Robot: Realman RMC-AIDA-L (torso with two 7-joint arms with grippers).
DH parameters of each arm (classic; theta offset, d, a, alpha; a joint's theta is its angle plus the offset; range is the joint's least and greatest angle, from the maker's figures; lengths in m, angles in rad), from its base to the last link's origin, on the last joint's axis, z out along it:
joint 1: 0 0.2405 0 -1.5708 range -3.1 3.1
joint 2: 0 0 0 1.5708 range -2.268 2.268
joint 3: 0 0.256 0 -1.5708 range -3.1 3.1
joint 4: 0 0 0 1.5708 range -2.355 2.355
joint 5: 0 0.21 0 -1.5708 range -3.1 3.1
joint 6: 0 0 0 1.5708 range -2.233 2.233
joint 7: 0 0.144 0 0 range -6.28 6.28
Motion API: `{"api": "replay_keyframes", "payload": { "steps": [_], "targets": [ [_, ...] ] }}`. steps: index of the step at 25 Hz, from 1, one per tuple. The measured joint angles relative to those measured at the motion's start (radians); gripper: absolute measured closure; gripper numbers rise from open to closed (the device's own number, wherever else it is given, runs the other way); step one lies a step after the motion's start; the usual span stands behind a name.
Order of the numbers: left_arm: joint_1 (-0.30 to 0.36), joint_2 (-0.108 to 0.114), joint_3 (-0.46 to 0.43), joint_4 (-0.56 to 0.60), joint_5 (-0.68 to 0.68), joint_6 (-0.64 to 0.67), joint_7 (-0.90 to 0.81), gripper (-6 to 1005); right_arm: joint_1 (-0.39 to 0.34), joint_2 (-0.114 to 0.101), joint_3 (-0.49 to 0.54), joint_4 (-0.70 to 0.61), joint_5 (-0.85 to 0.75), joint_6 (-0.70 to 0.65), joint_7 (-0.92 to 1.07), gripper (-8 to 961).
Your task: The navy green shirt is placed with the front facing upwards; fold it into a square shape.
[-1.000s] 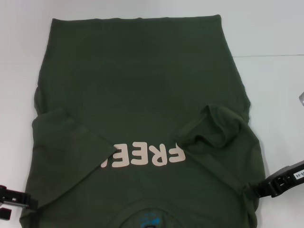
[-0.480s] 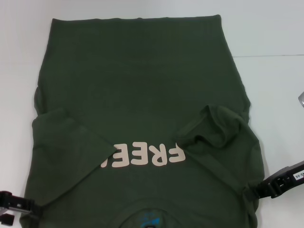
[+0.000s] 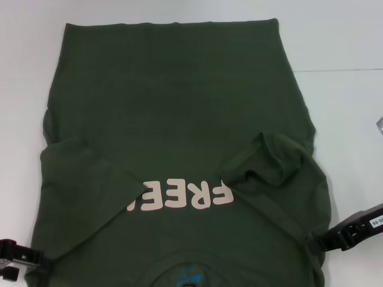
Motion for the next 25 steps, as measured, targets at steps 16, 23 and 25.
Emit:
{"api": "replay_keyframes", "payload": {
  "steps": [16, 23, 25],
  "targets": [
    [0.005, -0.003, 0.004, -0.003, 0.016, -0.009, 0.031, 636, -0.004, 0.0, 0.013, 0.0, 0.008, -0.012, -0.001, 918],
    [0.002, -0.005, 0.005, -0.021, 0.012, -0.012, 0.049, 889, -0.011, 0.001, 0.022, 0.0, 0.022, -0.019, -0.002, 918],
    [0.002, -0.005, 0.005, -0.024, 0.011, -0.013, 0.056, 946, -0.012, 0.001, 0.028, 0.0, 0.023, -0.022, -0.006, 918]
  ]
}}
